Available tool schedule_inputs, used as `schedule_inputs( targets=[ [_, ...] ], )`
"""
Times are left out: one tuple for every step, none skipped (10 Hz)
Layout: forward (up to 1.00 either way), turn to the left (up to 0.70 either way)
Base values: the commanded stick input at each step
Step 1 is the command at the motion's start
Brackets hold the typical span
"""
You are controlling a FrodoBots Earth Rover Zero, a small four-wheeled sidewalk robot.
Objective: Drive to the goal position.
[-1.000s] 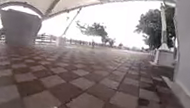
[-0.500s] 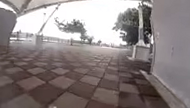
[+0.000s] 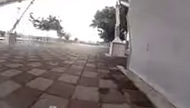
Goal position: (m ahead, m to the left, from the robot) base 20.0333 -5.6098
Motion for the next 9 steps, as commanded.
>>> schedule_inputs(
  targets=[
    [0.7, 0.0],
    [0.7, 0.0],
    [0.7, 0.0],
    [0.7, 0.0],
    [0.7, 0.0],
    [0.7, 0.0],
    [0.7, 0.12],
    [0.7, 0.26],
    [0.7, 0.0]
  ],
)
